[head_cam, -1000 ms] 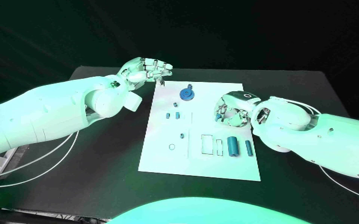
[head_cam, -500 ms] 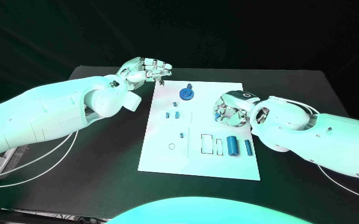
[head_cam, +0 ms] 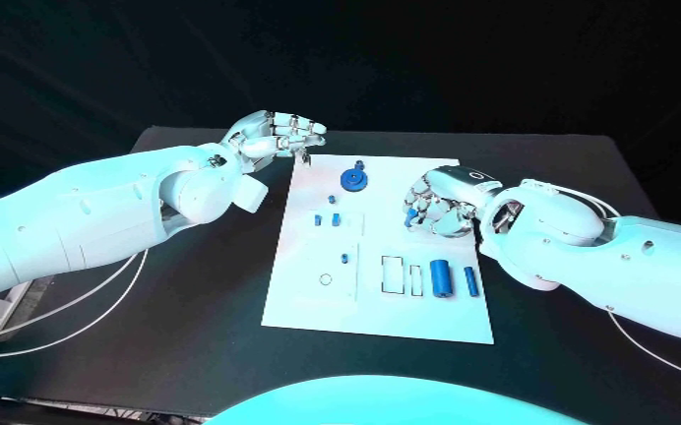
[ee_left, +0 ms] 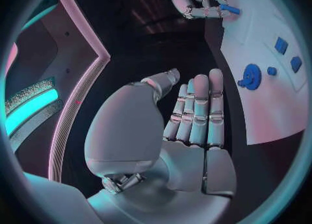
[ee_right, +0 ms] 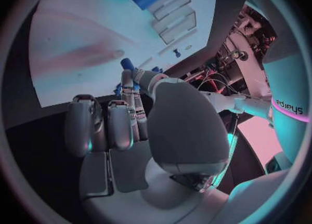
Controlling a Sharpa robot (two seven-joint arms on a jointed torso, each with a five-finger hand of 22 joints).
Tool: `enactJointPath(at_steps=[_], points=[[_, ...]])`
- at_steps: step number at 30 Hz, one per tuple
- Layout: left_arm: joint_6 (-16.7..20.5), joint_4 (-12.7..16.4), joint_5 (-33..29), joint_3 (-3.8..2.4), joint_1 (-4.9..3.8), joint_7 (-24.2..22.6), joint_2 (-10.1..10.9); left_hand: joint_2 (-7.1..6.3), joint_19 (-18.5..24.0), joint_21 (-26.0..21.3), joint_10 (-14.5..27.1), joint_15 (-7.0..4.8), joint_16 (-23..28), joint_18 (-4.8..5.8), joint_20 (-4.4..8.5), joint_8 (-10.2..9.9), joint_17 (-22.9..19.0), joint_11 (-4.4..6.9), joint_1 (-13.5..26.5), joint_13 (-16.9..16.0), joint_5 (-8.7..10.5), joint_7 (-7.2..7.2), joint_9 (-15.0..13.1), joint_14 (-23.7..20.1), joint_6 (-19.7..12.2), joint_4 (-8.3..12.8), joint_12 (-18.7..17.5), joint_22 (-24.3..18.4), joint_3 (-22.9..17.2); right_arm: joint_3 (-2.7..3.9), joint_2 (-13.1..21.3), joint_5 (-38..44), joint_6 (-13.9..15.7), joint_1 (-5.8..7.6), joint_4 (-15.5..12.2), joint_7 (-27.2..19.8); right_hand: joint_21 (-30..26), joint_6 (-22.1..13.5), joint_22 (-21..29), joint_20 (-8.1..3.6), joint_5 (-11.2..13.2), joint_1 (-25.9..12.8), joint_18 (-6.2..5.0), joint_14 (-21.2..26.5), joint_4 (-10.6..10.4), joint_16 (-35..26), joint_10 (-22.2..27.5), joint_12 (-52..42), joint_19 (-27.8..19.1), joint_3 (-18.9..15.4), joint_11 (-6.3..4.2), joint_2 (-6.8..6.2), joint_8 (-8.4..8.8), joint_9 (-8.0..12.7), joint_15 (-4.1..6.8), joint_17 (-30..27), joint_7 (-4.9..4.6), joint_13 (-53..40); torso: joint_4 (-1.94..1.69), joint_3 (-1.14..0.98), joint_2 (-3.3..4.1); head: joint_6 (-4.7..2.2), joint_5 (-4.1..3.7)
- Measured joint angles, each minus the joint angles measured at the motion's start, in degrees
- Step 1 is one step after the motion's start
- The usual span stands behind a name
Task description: Assemble the parts on the task board
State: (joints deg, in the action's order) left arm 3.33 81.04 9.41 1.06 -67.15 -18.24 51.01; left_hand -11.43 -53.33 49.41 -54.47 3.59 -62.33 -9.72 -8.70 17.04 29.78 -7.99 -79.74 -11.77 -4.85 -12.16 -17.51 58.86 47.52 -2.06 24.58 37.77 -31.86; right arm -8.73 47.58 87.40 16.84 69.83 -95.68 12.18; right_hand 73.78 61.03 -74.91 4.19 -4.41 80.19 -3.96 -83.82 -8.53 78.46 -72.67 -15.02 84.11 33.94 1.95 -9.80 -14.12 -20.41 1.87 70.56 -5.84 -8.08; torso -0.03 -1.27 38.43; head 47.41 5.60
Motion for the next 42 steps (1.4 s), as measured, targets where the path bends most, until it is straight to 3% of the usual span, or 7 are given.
enactJointPath(at_steps=[7, 15, 21, 32, 42], points=[[-0.19, -0.10, 0.00, 0.00, 0.00, 0.18, -0.12, 0.00, 0.00, 0.00, 0.00, 0.00, 0.00, 0.00, 0.00, 0.00, 0.00, 0.00, 0.00, 0.00, 0.00, 0.00, 0.00, 0.00, 0.00, 0.00, 0.00, 0.00, 0.00, 0.18, 0.83, -1.26, 0.74, 1.11, -3.28, 0.03, 0.00, -0.17, 0.00, 0.00, 0.03, 0.00, 0.00, 0.00, 0.01, 0.00, 0.00, 0.00, 0.00, 0.00, 0.00, 0.00, -0.06, 0.00, 0.00, 0.00, 0.01, 0.01, 0.02, 0.01, -0.03, -0.15, -0.08], [-0.39, -0.22, 0.00, -0.01, 0.00, 0.32, -0.29, 0.00, 0.00, -0.22, 0.00, 0.00, 0.00, 0.00, 0.00, 0.00, 0.00, 0.00, 0.00, 0.00, 0.00, 0.21, 0.01, -0.42, -0.21, 0.00, 0.00, -0.05, 0.00, 0.17, -1.50, -1.57, 1.03, 0.96, -6.48, -0.16, 0.00, -0.38, 0.01, 0.00, 0.13, -0.08, 0.00, 0.00, 0.01, 0.00, 0.00, 0.00, 0.00, 0.00, 0.00, -0.08, -0.09, -0.01, 0.00, 0.00, 0.00, -0.03, 0.02, -0.02, 0.02, -0.19, 0.26], [-0.50, -0.37, 0.00, -0.01, 0.00, 0.35, -0.60, 0.00, 0.00, -0.22, 0.00, 0.00, 0.00, 0.00, 0.00, 0.00, -0.05, 0.00, 0.00, 0.00, 0.00, 0.21, 0.01, -0.42, -0.21, 0.00, 0.00, -0.05, 0.00, 0.02, -5.82, -0.86, 1.19, -0.91, -7.13, -0.76, -0.01, -0.56, -0.04, 0.00, 0.13, -0.15, 0.00, 0.00, 0.17, 0.00, 0.01, 0.23, 0.00, 0.15, 0.00, -0.17, -0.10, -0.02, 0.00, -0.07, 0.00, -0.06, 0.04, -0.03, 0.02, 0.14, 0.91], [-0.62, -0.68, 0.00, 0.01, 0.00, 0.34, -1.11, 0.23, 0.00, -0.22, 0.21, 0.01, 0.00, 0.00, 0.00, 0.00, -0.05, -0.21, 0.23, 0.00, 0.00, 0.00, 0.01, -0.42, -0.42, -0.16, 0.00, -0.16, 0.16, -0.47, -12.68, 1.01, 1.31, -5.93, -3.17, -2.51, -0.25, -0.82, -0.03, 0.01, -0.03, -0.29, 0.00, 0.00, 0.43, 0.00, 0.01, 0.32, 0.00, 0.40, 0.00, -0.32, -0.77, -0.04, 0.00, -0.19, -0.05, -0.14, -0.09, -0.02, 0.08, 0.48, 1.93], [-0.67, -0.70, 0.00, 0.00, 0.00, 0.33, -1.18, 0.23, 0.00, -0.22, 0.21, 0.01, 0.00, 0.00, 0.00, 0.00, -0.05, -0.21, 0.23, 0.00, 0.00, 0.00, 0.02, -0.42, -0.42, -0.16, 0.00, -0.16, 0.15, -0.90, -14.66, 2.31, 1.13, -7.45, -0.17, -3.35, -0.46, -1.09, -0.03, 0.01, -0.03, -0.44, 0.00, 0.00, 0.73, 0.00, 0.01, 0.44, 0.00, 0.68, 0.00, -0.47, -1.42, -0.05, -0.01, -0.19, -0.11, -0.17, -0.01, 0.02, 0.07, 0.98, 2.70]])
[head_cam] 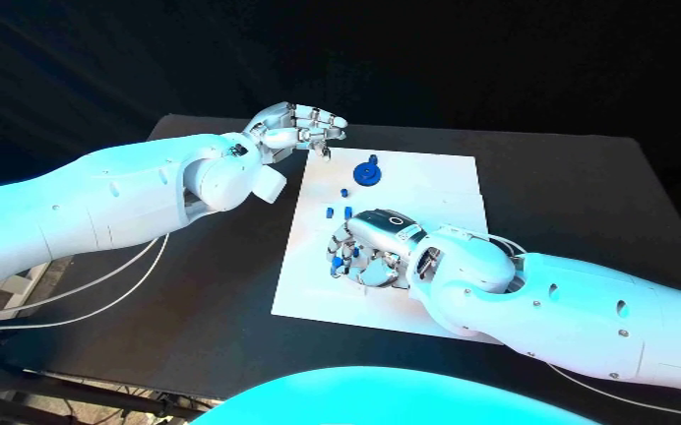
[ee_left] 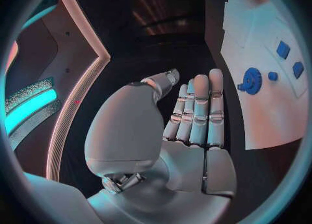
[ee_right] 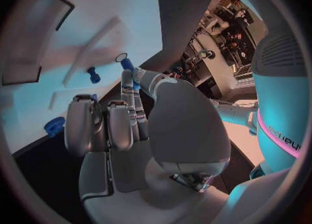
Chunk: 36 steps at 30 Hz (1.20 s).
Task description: Assemble the parts on the task board
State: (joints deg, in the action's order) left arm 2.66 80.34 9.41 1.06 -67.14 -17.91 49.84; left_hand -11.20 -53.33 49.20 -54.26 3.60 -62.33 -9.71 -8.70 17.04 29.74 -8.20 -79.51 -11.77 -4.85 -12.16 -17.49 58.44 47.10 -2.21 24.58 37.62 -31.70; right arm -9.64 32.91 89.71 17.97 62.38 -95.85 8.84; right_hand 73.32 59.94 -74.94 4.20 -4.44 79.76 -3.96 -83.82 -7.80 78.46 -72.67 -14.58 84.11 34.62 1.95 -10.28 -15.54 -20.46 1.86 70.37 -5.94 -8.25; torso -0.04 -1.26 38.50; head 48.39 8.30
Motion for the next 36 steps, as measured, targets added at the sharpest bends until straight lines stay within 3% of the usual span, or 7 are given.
enactJointPath(at_steps=[33, 35, 36], points=[[-0.14, 0.02, 0.00, 0.00, -0.01, 0.20, 0.12, 0.00, 0.00, -0.40, 0.21, 0.00, 0.00, 0.00, 0.00, 0.00, -0.04, 0.21, 0.00, 0.00, 0.00, 0.00, -0.04, 0.00, 0.00, -0.16, 0.00, -0.15, 0.16, -0.19, -1.39, 2.88, -1.12, -0.84, 2.46, -0.05, 0.00, -0.20, 0.02, 0.00, -0.22, -0.83, 0.00, 0.00, 0.17, 0.00, 0.00, 0.33, 0.00, 0.05, 0.00, -0.22, -0.62, -0.01, 0.00, -0.22, -0.41, -0.12, 0.00, -0.02, -0.01, 0.53, 0.47], [-0.15, 0.02, 0.00, 0.00, -0.01, 0.21, 0.13, 0.00, 0.00, -0.40, 0.21, 0.00, 0.00, 0.00, 0.00, 0.00, -0.04, 0.21, 0.00, 0.00, 0.00, 0.00, -0.04, 0.00, 0.00, -0.16, 0.00, -0.15, 0.16, -0.19, -1.47, 2.97, -1.20, -0.83, 2.49, 0.00, -0.22, -0.32, 0.02, 0.00, -0.22, -1.30, 0.00, 0.00, 0.64, 0.00, 0.04, 0.70, 0.00, 0.15, 0.04, -0.68, -0.61, -0.02, 0.00, -0.26, -0.52, -0.22, 0.00, -0.02, -0.01, 0.58, 0.47], [-0.16, 0.02, 0.00, 0.00, -0.01, 0.22, 0.14, 0.00, 0.00, -0.40, 0.21, 0.00, 0.00, 0.00, 0.00, 0.00, -0.04, 0.21, 0.00, 0.00, 0.00, 0.00, -0.04, 0.00, 0.00, -0.16, 0.00, -0.15, 0.16, -0.19, -1.51, 3.01, -1.24, -0.83, 2.51, 0.03, -0.22, -0.76, 0.02, 0.00, -0.46, -1.96, 0.00, 0.00, 0.80, 0.00, 0.42, 1.01, 0.00, 0.02, 0.42, -1.14, -0.52, -1.97, 0.00, -0.26, -0.92, -0.26, 0.00, -0.02, -0.01, 0.58, 0.47]])
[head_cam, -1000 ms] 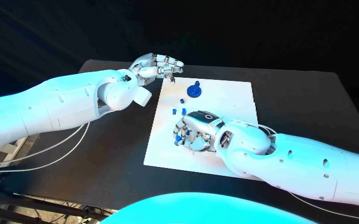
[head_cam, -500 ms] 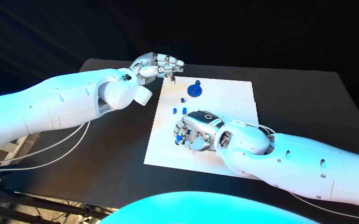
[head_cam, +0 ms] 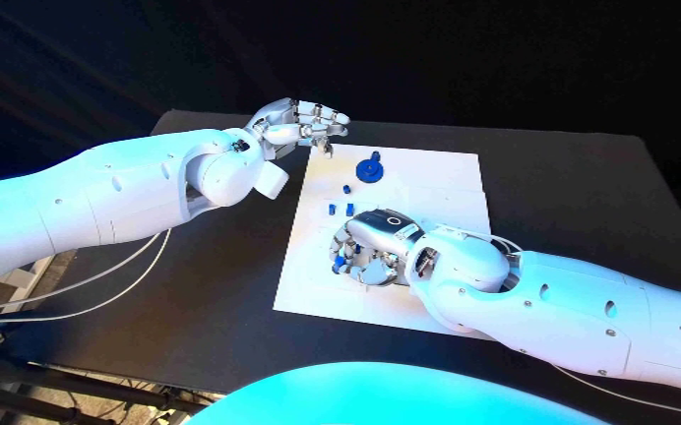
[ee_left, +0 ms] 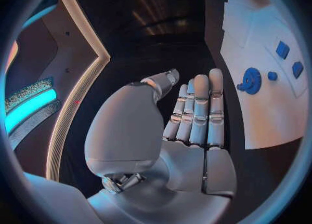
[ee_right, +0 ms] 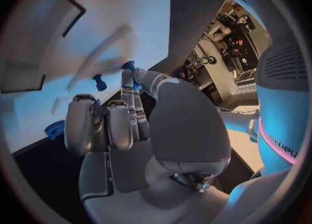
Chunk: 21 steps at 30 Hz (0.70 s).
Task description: Assemble the parts on the task board
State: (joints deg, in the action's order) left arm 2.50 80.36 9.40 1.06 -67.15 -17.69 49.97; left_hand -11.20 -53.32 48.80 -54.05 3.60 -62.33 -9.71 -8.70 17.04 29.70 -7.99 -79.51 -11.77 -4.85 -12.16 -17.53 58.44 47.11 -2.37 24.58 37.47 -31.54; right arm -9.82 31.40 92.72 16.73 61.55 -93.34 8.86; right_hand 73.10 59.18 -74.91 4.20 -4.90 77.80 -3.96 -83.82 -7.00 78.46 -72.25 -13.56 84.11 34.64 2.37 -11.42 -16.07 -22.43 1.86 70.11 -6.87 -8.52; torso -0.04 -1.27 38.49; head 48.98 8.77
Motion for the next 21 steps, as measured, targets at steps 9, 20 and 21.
enactJointPath(at_steps=[9, 20, 21], points=[[-0.06, 0.01, 0.00, 0.00, 0.00, 0.05, 0.02, 0.00, -0.22, 0.00, 0.00, 0.00, 0.00, 0.00, -0.22, 0.00, 0.00, 0.00, 0.00, 0.00, 0.00, 0.00, 0.00, 0.00, 0.00, -0.17, 0.01, -0.06, 0.17, -0.29, -0.14, 0.09, -0.58, -0.08, 0.32, 0.54, 0.00, -5.09, 0.01, 0.22, -1.32, -3.22, 0.00, -0.08, 0.43, 0.00, 0.72, 0.18, -0.22, -1.76, 0.72, -2.28, 3.76, -0.11, -0.35, 0.14, -0.62, -1.14, 0.01, 0.00, -0.01, 0.09, 0.02], [-0.12, 0.00, 0.00, 0.00, 0.00, 0.10, 0.05, 0.00, -0.21, 0.00, 0.00, 0.00, 0.00, 0.00, -0.22, 0.00, 0.01, 0.00, 0.00, 0.00, 0.00, 0.00, 0.01, 0.00, 0.00, -0.16, 0.21, -0.06, 0.16, -0.31, 0.78, 0.18, -0.13, -0.09, -0.33, 1.06, 0.00, -7.99, 0.01, 0.22, -1.32, -3.35, 0.01, -0.09, 0.61, 0.00, 1.33, 0.18, -0.22, -2.54, 0.50, -2.87, 5.72, 0.64, -0.34, 0.13, -0.66, -1.93, 0.01, -0.04, -0.02, 0.02, -0.10], [-0.13, 0.00, 0.00, 0.00, 0.00, 0.10, 0.05, 0.00, -0.22, 0.00, 0.00, 0.00, 0.00, 0.00, -0.22, 0.00, 0.01, 0.00, 0.00, 0.00, 0.00, 0.00, 0.01, 0.00, 0.00, -0.16, 0.21, -0.06, 0.16, -0.31, 1.02, 0.18, 0.06, -0.09, -0.50, 1.07, 0.00, -8.38, 0.01, 0.22, -1.32, -3.35, 0.00, -0.10, 0.69, 0.00, 1.33, 0.18, -0.22, -2.62, 0.50, -2.87, 6.00, 0.71, -0.34, 0.13, -0.64, -2.01, 0.01, -0.05, -0.02, 0.01, -0.13]])
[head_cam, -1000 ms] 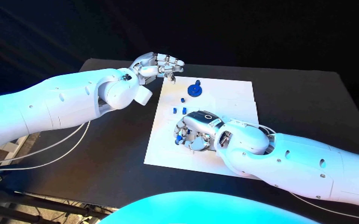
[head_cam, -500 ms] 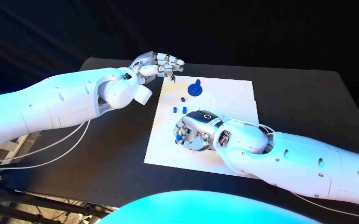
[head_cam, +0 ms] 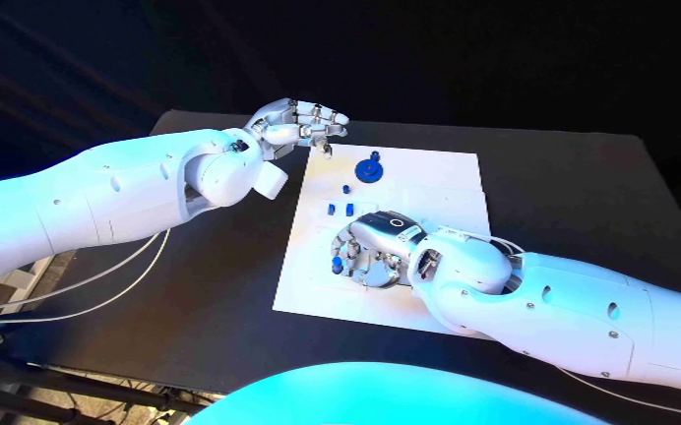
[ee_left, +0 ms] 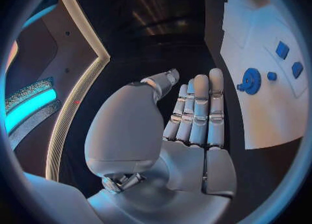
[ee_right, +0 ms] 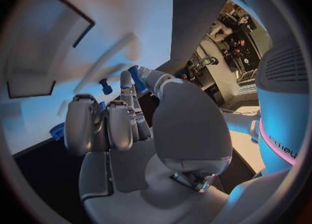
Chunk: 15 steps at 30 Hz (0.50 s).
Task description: Assemble the parts on the task board
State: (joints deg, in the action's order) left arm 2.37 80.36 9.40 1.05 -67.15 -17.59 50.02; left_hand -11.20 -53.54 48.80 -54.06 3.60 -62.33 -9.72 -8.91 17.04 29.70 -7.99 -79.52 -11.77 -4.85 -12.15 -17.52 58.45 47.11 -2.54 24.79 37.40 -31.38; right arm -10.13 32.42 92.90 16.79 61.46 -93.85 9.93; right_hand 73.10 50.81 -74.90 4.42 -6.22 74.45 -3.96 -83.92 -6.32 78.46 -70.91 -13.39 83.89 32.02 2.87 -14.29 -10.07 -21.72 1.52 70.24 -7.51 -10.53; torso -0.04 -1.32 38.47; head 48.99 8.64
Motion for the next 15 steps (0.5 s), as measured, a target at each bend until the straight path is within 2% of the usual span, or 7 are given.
enactJointPath(at_steps=[5, 8, 9, 10, 12, 13, 15], points=[[-0.04, 0.00, 0.00, 0.00, 0.00, 0.03, 0.10, 0.00, 0.00, 0.00, 0.00, 0.00, 0.23, 0.00, 0.00, 0.00, -0.01, 0.00, 0.00, 0.00, 0.00, 0.00, -0.05, 0.00, 0.00, 0.00, 0.00, -0.07, 0.00, 0.00, 1.78, -0.11, 1.84, -0.02, -1.54, -0.02, 0.00, -1.92, -0.05, 0.00, 0.00, -0.38, 0.00, 0.00, 0.04, 0.00, 1.04, -0.01, 0.00, -0.95, 0.01, -0.38, 1.23, 0.40, 0.00, 0.00, -0.09, -0.41, 0.03, -0.01, 0.00, -0.09, -0.10], [-0.05, -0.02, 0.00, 0.00, 0.00, 0.06, 0.21, 0.00, 0.00, 0.00, 0.00, 0.00, 0.23, 0.00, 0.00, 0.00, -0.05, 0.00, 0.00, 0.00, 0.00, 0.00, -0.05, 0.00, 0.00, 0.00, 0.00, -0.07, 0.00, 0.09, 3.52, -0.54, 3.59, 0.03, -3.11, -0.20, 0.22, -5.89, -0.05, 0.00, -0.01, -0.17, 0.00, 0.00, -0.21, 0.00, 2.17, -0.01, 0.00, -3.80, -0.11, -0.57, 3.51, 1.46, 0.00, 0.00, 0.35, -1.02, 0.07, -0.01, -0.01, -0.24, -0.23], [-0.05, -0.03, 0.00, 0.00, 0.00, 0.07, 0.23, 0.00, 0.00, 0.00, 0.00, 0.00, 0.22, 0.01, 0.00, 0.00, -0.05, 0.00, 0.00, 0.00, 0.00, 0.00, -0.05, 0.00, 0.00, 0.00, 0.00, -0.07, 0.00, 0.16, 4.05, -0.74, 4.12, 0.12, -3.60, -0.26, 0.22, -9.26, -0.05, 0.00, -0.37, 0.43, 0.00, 0.00, -0.52, 0.00, 2.60, -0.08, 0.00, -6.33, -0.29, 0.03, 4.56, 2.77, 0.00, -0.01, 0.67, -1.34, 0.10, -0.01, -0.03, -0.33, -0.33], [-0.06, -0.04, 0.00, 0.00, 0.00, 0.07, 0.24, 0.00, 0.00, 0.00, 0.00, 0.00, 0.23, 0.00, 0.00, 0.00, -0.05, 0.00, 0.00, 0.00, 0.00, 0.00, -0.05, 0.00, 0.00, 0.00, 0.00, -0.07, 0.00, 0.26, 4.74, -1.06, 4.80, 0.30, -4.21, -0.35, 0.22, -15.21, -0.04, 0.00, -1.37, 2.69, 0.00, 0.00, -1.88, 0.00, 3.17, -0.49, 0.00, -12.39, -0.45, 1.30, 5.98, 5.16, 0.01, -0.01, 1.77, -1.79, 0.10, -0.01, -0.04, -0.41, -0.43], [-0.07, -0.06, 0.01, 0.00, 0.01, 0.08, 0.26, 0.00, 0.00, 0.00, 0.00, 0.00, 0.22, 0.00, 0.00, 0.00, -0.05, 0.00, 0.00, 0.00, 0.00, 0.00, -0.05, 0.00, 0.00, 0.00, 0.00, -0.06, 0.00, 0.48, 5.95, -1.72, 5.85, 0.73, -5.32, -0.57, 0.22, -18.85, -0.04, 0.00, -2.01, 7.02, 0.00, 0.00, -5.85, 0.00, 3.57, -0.95, 0.00, -19.47, -0.52, 2.68, 6.60, 6.93, 0.01, -0.05, 2.75, -2.26, 0.12, -0.01, -0.08, -0.62, -0.73], [-0.08, -0.07, 0.01, 0.00, 0.01, 0.09, 0.26, 0.00, 0.00, 0.00, 0.00, 0.00, 0.22, 0.01, 0.00, 0.00, -0.05, 0.00, 0.00, 0.00, 0.00, 0.00, -0.05, 0.00, 0.00, 0.00, 0.00, -0.06, 0.00, 0.58, 6.62, -2.20, 6.39, 1.02, -5.86, -0.72, 0.22, -20.32, -0.04, 0.00, -2.12, 9.16, 0.00, 0.00, -8.46, 0.00, 3.57, -1.15, 0.00, -22.09, -0.52, 2.83, 6.66, 7.64, 0.01, -0.10, 3.10, -2.46, 0.13, 0.00, -0.10, -0.71, -0.87], [-0.10, -0.10, 0.01, 0.00, 0.01, 0.10, 0.27, 0.00, 0.00, 0.00, 0.00, 0.00, 0.22, 0.00, 0.00, 0.00, -0.05, 0.00, 0.00, 0.00, 0.00, 0.00, -0.05, 0.00, 0.00, 0.00, 0.00, -0.06, 0.00, 0.78, 8.45, -3.73, 7.53, 1.89, -7.11, -1.15, 0.19, -20.07, -0.04, 0.00, -2.12, 10.33, 0.00, 0.00, -10.20, 0.00, 3.57, -1.21, 0.00, -23.83, -0.52, 3.16, 6.61, 7.69, 0.01, -0.39, 2.68, -2.63, 0.13, 0.00, -0.13, -0.91, -1.21]])
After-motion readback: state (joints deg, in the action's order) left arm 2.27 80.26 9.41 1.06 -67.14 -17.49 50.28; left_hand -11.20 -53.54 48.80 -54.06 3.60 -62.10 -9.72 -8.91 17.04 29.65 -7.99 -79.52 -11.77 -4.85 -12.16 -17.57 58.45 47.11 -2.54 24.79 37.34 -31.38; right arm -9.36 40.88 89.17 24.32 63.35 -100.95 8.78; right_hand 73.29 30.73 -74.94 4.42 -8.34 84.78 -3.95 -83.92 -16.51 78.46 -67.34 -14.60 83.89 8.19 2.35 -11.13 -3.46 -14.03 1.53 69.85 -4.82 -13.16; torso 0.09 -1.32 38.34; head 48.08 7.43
